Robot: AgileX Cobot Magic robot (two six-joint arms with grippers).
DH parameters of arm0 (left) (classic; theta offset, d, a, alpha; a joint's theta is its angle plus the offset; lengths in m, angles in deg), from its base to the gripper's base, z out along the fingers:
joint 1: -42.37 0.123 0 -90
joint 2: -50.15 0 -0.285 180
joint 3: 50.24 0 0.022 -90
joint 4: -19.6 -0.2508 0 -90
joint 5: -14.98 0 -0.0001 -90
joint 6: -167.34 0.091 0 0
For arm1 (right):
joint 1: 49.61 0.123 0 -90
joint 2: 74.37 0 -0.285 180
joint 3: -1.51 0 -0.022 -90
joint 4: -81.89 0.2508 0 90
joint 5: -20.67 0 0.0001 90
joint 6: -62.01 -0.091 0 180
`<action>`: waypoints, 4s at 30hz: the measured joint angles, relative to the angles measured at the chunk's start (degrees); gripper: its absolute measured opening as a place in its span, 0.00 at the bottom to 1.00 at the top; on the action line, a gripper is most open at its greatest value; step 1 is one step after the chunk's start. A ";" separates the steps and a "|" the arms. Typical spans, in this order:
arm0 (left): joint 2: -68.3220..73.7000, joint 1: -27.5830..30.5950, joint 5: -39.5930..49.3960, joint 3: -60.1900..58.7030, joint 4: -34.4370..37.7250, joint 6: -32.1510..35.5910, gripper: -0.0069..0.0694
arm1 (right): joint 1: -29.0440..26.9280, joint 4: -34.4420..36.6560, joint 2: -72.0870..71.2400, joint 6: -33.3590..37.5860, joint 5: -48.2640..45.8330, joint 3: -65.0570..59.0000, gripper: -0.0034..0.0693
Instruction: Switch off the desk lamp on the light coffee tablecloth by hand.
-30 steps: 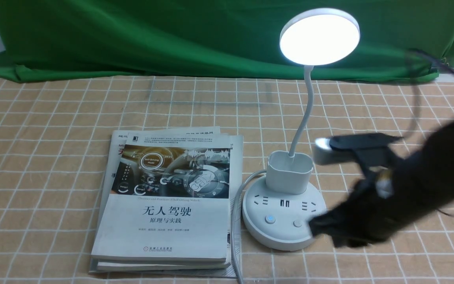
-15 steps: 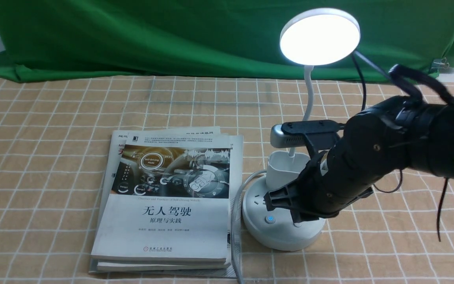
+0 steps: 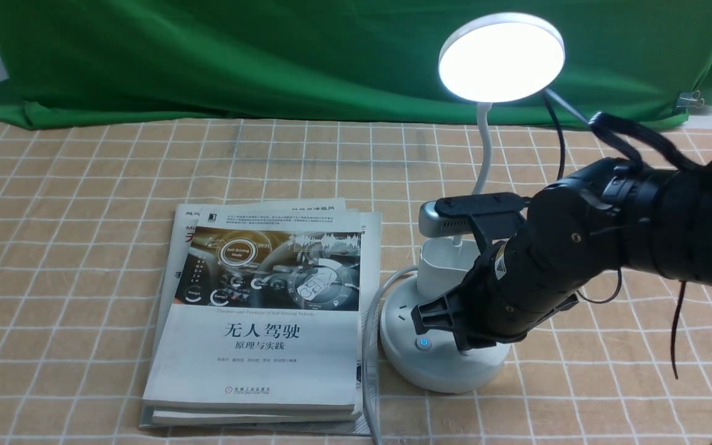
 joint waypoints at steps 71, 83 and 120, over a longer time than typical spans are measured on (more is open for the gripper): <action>0.00 0.00 0.00 0.00 0.00 0.00 0.10 | 0.00 -1.79 -6.49 1.58 -2.34 -0.46 0.11; 0.00 0.00 0.00 0.00 0.00 0.00 0.10 | 0.00 -1.79 -32.04 1.58 -3.03 -18.97 0.11; 0.00 0.00 0.00 0.00 -0.32 0.00 0.10 | -31.79 -3.31 -93.33 11.45 36.06 -64.98 0.07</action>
